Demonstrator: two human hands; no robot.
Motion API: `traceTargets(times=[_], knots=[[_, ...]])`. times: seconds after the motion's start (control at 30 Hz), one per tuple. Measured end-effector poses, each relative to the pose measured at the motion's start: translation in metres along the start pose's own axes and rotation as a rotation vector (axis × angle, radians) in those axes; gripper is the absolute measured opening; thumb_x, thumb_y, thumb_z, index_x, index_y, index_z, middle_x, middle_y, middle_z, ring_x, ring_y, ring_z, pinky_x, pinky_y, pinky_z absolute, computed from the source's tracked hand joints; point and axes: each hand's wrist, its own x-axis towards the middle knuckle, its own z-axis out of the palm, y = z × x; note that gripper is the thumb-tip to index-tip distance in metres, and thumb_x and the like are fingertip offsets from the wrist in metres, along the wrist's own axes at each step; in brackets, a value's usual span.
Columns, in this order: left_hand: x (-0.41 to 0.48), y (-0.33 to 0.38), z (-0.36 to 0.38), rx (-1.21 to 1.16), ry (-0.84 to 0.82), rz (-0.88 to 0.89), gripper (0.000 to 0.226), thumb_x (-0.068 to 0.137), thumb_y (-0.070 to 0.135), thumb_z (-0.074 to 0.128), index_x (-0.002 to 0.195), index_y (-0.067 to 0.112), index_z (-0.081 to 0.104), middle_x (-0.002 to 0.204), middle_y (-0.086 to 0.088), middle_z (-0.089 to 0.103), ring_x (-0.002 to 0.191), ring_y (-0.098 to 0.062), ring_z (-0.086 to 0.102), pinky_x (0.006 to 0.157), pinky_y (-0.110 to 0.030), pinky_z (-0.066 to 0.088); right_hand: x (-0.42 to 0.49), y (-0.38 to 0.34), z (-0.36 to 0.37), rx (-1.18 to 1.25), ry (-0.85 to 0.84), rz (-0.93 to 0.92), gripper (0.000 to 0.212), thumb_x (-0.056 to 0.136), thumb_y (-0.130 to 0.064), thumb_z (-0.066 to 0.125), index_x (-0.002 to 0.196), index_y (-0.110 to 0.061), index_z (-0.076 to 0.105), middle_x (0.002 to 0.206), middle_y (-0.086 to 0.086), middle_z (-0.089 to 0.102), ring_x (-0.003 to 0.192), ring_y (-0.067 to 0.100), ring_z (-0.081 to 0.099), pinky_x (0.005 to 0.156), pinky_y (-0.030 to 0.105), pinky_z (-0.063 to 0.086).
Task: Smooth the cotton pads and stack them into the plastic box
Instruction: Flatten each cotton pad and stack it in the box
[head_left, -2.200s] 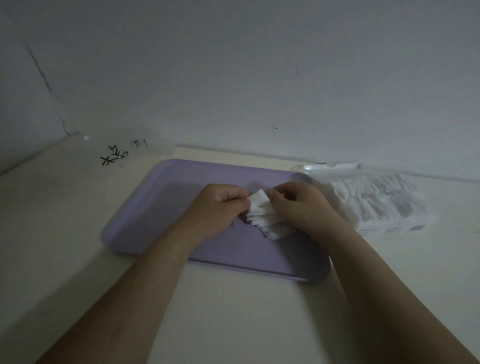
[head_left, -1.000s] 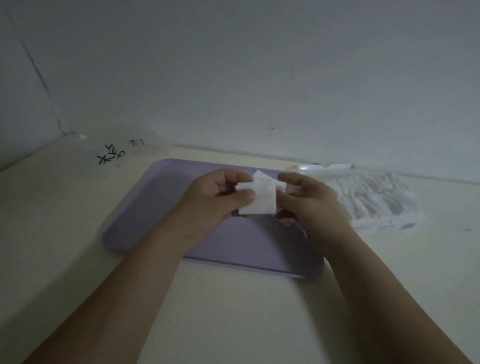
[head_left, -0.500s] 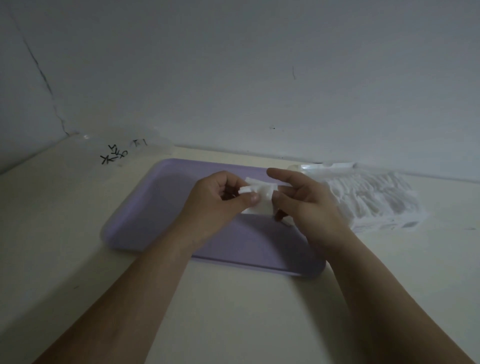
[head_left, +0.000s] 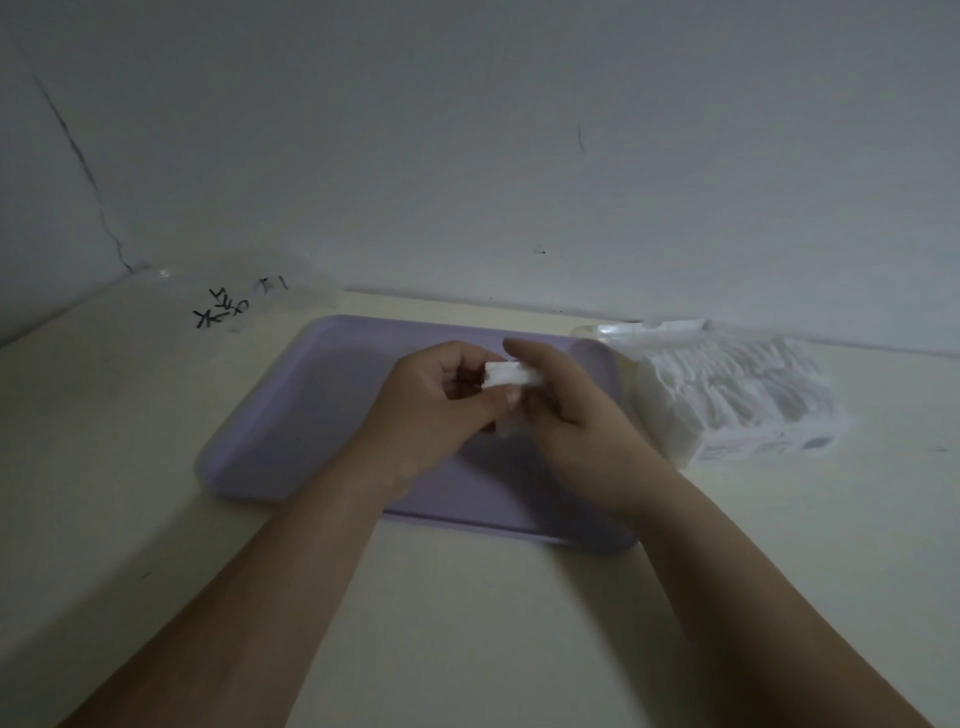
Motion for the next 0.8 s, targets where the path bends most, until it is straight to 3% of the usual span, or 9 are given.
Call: traceTargets(times=[0.13, 0.2, 0.27, 0.33, 0.4, 0.5, 0.63, 0.73, 0.8], knots=[[0.004, -0.001, 0.009, -0.006, 0.122, -0.044, 0.012, 0.094, 0.0, 0.07, 0.102, 0.008, 0.074, 0.091, -0.01, 0.075, 0.076, -0.02, 0.074, 0.073, -0.032, 0.061, 0.005, -0.009, -0.013, 0.005, 0.336, 0.063, 0.043, 0.099, -0.003, 0.053, 0.137, -0.023, 0.059, 0.098, -0.008, 0.065, 0.082, -0.004, 0.062, 0.079, 0.011, 0.049], [0.012, -0.007, 0.014, 0.238, 0.134, -0.03, 0.009, 0.094, 0.005, 0.07, 0.098, 0.011, 0.075, 0.091, -0.006, 0.076, 0.08, -0.021, 0.075, 0.076, -0.031, 0.059, 0.005, -0.01, -0.017, -0.003, 0.467, 0.093, 0.047, 0.097, -0.005, 0.052, 0.139, -0.024, 0.057, 0.108, -0.005, 0.065, 0.102, 0.009, 0.063, 0.096, 0.027, 0.051], [0.022, -0.007, 0.022, 0.578, 0.04, -0.013, 0.01, 0.092, 0.024, 0.074, 0.091, 0.014, 0.074, 0.088, 0.0, 0.075, 0.084, -0.018, 0.072, 0.079, -0.029, 0.056, 0.007, -0.006, -0.016, 0.018, 0.505, 0.126, 0.05, 0.097, -0.005, 0.051, 0.142, -0.024, 0.054, 0.115, -0.002, 0.063, 0.115, 0.019, 0.062, 0.103, 0.032, 0.048], [0.03, -0.006, 0.035, 0.803, -0.071, -0.05, 0.035, 0.09, 0.043, 0.072, 0.08, 0.01, 0.066, 0.082, -0.004, 0.07, 0.08, -0.023, 0.067, 0.076, -0.036, 0.054, 0.008, -0.002, -0.015, 0.054, 0.534, 0.161, 0.051, 0.096, -0.004, 0.051, 0.143, -0.024, 0.054, 0.121, 0.002, 0.066, 0.112, 0.017, 0.063, 0.103, 0.032, 0.049], [0.036, -0.002, 0.05, 0.873, -0.124, -0.091, 0.043, 0.089, 0.051, 0.072, 0.078, 0.01, 0.064, 0.081, -0.006, 0.069, 0.079, -0.026, 0.066, 0.074, -0.039, 0.053, 0.007, 0.001, -0.018, 0.122, 0.567, 0.194, 0.051, 0.097, -0.003, 0.05, 0.143, -0.025, 0.053, 0.115, -0.001, 0.067, 0.098, 0.005, 0.065, 0.094, 0.026, 0.053], [0.046, 0.001, 0.062, 0.924, -0.141, -0.105, 0.042, 0.087, 0.055, 0.073, 0.087, 0.014, 0.069, 0.09, -0.004, 0.072, 0.083, -0.024, 0.067, 0.078, -0.037, 0.056, 0.005, 0.004, -0.022, 0.209, 0.552, 0.218, 0.051, 0.099, 0.0, 0.047, 0.142, -0.027, 0.05, 0.099, -0.012, 0.061, 0.071, -0.012, 0.062, 0.061, 0.005, 0.047], [0.049, 0.004, 0.066, 0.935, -0.186, -0.168, 0.029, 0.086, 0.044, 0.077, 0.099, 0.019, 0.067, 0.101, -0.001, 0.07, 0.093, -0.022, 0.066, 0.088, -0.039, 0.056, 0.009, 0.008, -0.028, 0.249, 0.584, 0.224, 0.05, 0.098, -0.003, 0.051, 0.14, -0.031, 0.053, 0.1, -0.014, 0.06, 0.078, -0.016, 0.059, 0.071, 0.007, 0.044], [0.042, 0.001, 0.057, 0.766, -0.137, -0.135, 0.021, 0.086, 0.032, 0.078, 0.087, 0.021, 0.061, 0.081, 0.004, 0.066, 0.075, -0.018, 0.061, 0.065, -0.031, 0.047, 0.009, 0.011, -0.031, 0.229, 0.578, 0.228, 0.046, 0.097, -0.006, 0.054, 0.137, -0.029, 0.055, 0.099, -0.015, 0.061, 0.083, -0.011, 0.06, 0.072, 0.003, 0.044], [0.033, 0.002, 0.043, 0.477, -0.066, -0.142, 0.019, 0.086, 0.019, 0.08, 0.093, 0.017, 0.063, 0.078, -0.002, 0.068, 0.07, -0.018, 0.06, 0.058, -0.027, 0.043, 0.008, 0.011, -0.031, 0.212, 0.558, 0.228, 0.045, 0.098, -0.008, 0.054, 0.139, -0.027, 0.055, 0.104, -0.01, 0.063, 0.089, 0.0, 0.062, 0.078, 0.006, 0.045]])
